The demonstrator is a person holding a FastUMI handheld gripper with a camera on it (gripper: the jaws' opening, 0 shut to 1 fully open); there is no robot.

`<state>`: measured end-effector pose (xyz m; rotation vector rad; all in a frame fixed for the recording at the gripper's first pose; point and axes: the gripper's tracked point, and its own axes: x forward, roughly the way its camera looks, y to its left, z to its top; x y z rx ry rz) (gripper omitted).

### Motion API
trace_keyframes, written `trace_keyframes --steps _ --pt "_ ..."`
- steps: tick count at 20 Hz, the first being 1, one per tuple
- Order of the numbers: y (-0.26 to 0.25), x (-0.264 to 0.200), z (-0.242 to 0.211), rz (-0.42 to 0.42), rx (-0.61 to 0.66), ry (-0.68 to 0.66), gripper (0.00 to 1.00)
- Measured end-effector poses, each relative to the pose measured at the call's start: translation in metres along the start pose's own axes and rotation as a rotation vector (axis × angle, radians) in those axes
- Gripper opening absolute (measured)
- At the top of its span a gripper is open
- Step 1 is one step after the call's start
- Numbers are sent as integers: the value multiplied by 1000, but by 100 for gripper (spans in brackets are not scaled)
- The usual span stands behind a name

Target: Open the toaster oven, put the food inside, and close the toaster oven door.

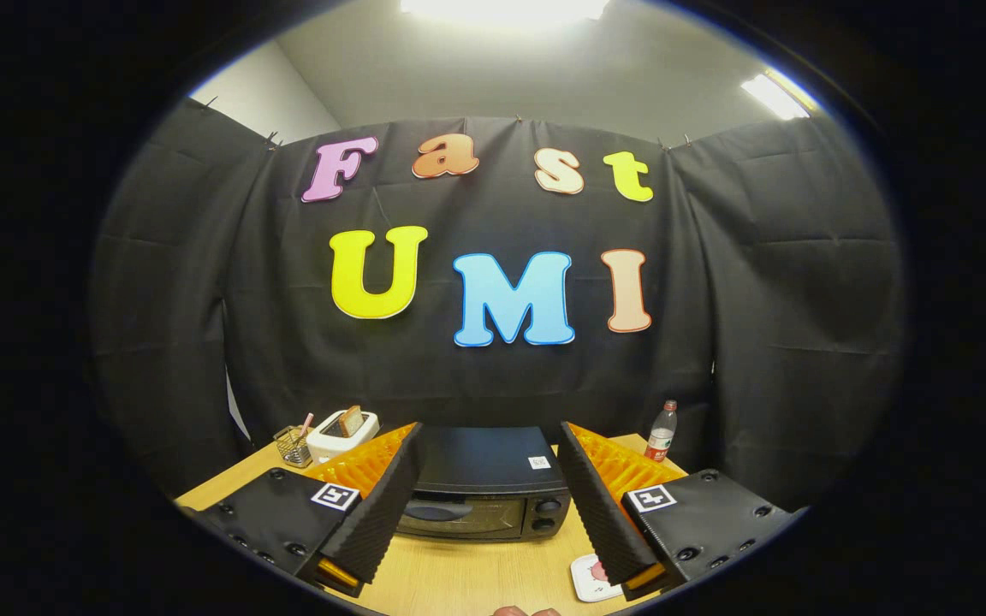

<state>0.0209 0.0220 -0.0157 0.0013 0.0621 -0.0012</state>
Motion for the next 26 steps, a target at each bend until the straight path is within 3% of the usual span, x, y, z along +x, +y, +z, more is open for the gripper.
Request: trace_keyframes --steps 8,16,26 --pt "5 45 -34 -35 6 103 98" --pt "23 96 -88 8 -12 232 98" --pt "50 126 -145 64 -18 333 98"
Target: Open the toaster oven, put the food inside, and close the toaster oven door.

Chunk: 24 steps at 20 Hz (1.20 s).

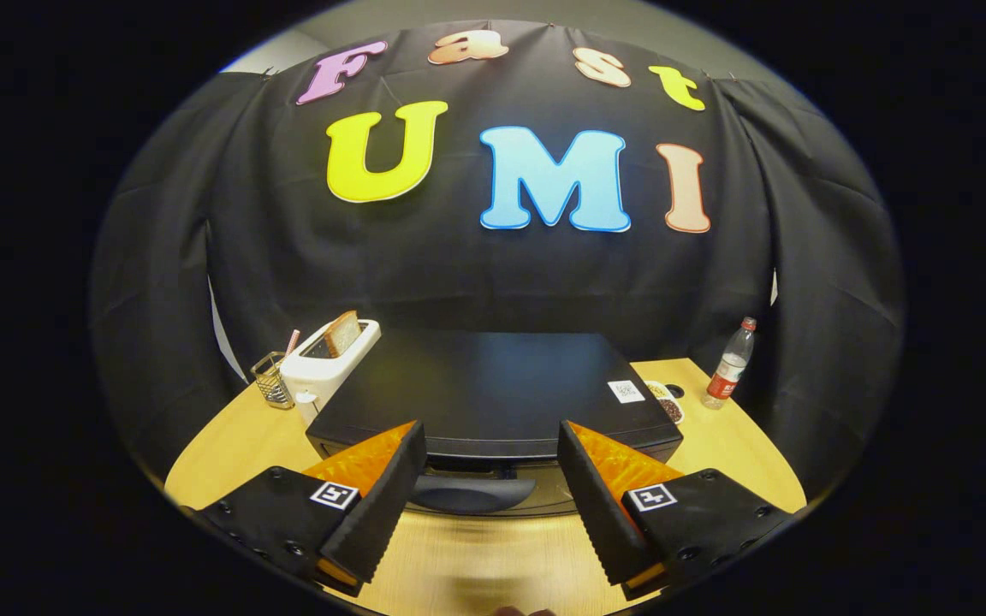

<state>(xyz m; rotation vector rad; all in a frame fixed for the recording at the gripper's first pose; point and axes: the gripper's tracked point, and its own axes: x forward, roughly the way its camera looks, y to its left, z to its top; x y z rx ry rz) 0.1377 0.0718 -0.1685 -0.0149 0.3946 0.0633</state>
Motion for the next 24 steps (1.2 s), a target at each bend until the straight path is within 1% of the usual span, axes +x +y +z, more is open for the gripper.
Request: trace_keyframes --steps 6,10,11,13,17,20,24 --pt "1 24 -28 8 -14 66 98" --pt "9 31 -32 11 -21 73 98" --pt "10 33 -33 10 -25 75 96" --pt "10 33 -35 5 -23 79 96" --pt "10 28 -37 13 -9 90 96" --pt "11 14 -49 25 -18 96 96" --pt "12 -5 -68 37 -9 141 96"
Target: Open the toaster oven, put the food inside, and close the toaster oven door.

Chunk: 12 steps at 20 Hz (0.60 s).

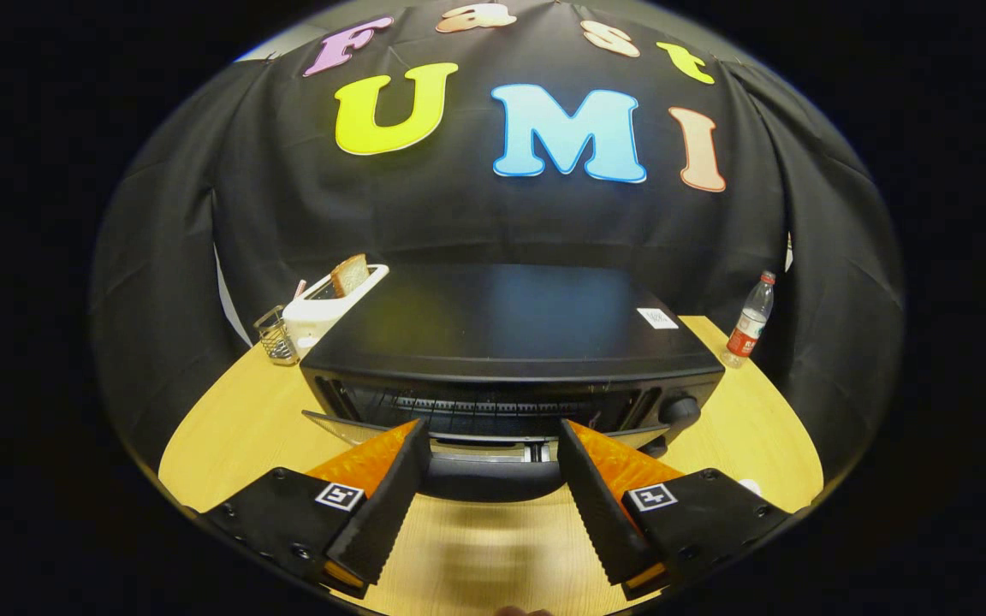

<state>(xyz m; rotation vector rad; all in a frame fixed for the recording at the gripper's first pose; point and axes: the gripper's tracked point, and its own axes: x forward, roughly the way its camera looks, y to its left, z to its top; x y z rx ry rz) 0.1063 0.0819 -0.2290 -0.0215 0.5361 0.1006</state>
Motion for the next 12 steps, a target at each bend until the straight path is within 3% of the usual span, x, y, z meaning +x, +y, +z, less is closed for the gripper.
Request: trace_keyframes --steps 12 --pt "5 -30 -66 -4 -48 126 96"
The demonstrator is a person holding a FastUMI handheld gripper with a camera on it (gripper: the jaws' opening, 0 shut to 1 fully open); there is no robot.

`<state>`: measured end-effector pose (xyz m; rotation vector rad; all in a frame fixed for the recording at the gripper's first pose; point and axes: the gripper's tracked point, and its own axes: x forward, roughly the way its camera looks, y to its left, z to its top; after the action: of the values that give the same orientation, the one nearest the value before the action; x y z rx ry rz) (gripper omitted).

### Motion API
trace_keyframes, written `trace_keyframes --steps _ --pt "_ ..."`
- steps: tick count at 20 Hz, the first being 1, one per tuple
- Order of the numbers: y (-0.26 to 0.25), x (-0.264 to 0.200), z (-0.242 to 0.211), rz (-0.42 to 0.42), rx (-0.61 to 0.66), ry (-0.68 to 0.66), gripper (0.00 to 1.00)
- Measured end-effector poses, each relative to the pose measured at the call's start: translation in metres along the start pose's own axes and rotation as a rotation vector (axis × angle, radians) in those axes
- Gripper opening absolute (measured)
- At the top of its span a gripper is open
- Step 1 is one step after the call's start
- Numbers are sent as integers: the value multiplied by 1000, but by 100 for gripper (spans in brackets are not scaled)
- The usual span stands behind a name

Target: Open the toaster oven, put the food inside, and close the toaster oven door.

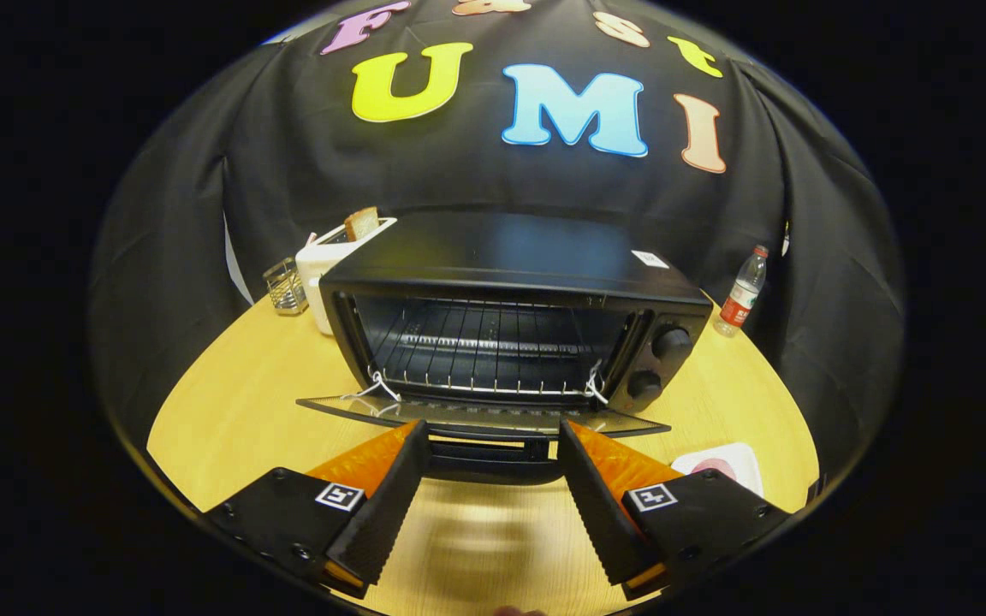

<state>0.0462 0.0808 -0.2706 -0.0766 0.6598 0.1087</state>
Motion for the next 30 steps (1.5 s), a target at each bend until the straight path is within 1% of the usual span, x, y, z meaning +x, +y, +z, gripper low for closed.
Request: trace_keyframes --steps 3,5,6,9,14,19,22,25,28,30 --pt "2 3 -39 16 -35 120 99" --pt "6 6 -66 50 -31 196 99" --pt "5 4 -78 51 -29 230 99" --pt "7 -1 -92 71 -29 276 99" --pt "-1 -18 -95 88 -54 253 98" --pt "-29 -52 -97 67 -52 216 98" --pt "-61 -74 -94 33 -45 184 98" --pt "-96 -92 -87 10 21 166 98" --pt "-138 -101 -82 -35 68 151 98" --pt "-160 -100 -81 -49 116 156 98"
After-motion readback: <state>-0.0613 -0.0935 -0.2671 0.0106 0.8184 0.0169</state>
